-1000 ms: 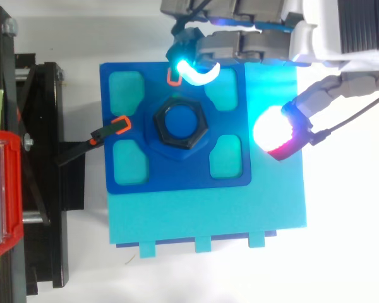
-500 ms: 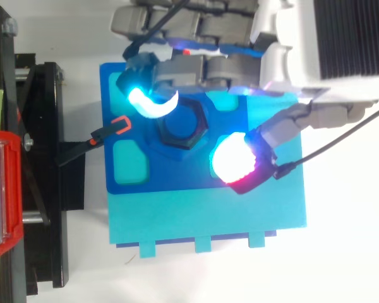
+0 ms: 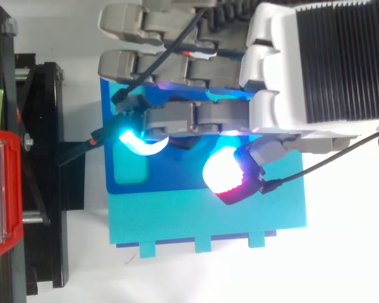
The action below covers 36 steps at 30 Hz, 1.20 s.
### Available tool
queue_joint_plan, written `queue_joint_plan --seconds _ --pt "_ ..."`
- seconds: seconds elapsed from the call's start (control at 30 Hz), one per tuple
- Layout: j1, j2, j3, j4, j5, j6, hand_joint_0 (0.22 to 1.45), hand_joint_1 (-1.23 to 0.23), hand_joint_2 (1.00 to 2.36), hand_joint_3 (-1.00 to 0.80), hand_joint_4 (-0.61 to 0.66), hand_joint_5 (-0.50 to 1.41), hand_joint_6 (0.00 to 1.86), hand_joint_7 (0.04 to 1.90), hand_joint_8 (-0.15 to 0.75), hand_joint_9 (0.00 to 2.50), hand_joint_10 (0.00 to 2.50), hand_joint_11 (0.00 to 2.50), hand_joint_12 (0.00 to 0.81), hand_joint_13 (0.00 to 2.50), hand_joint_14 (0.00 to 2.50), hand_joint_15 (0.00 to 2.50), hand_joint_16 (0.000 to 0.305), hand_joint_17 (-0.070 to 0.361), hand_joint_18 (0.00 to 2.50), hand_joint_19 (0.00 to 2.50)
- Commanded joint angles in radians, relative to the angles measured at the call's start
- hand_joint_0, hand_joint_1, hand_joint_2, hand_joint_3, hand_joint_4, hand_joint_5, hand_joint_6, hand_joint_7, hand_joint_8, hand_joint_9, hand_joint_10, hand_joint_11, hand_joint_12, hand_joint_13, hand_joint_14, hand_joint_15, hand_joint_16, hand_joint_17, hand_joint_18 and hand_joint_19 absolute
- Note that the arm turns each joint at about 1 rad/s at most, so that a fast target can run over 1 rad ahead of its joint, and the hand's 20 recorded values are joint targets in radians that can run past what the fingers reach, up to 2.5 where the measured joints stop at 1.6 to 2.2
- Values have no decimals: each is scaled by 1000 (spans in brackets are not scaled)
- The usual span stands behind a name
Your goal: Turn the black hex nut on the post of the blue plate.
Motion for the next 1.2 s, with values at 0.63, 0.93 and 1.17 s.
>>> queue_joint_plan --seconds 0.63,0.93,1.17 --pt "3 0 -37 61 9 4 412 -860 1000 -500 24 -300 502 736 149 0 2 72 329 0 0 11 50 113 43 196" --pt "1 0 -80 122 9 6 414 -832 1000 -500 34 -300 502 742 150 0 0 75 329 0 0 7 50 112 44 206" --pt "1 0 -86 138 9 6 432 -814 1000 -500 41 -300 502 748 148 1 2 70 322 0 0 11 48 108 52 213"
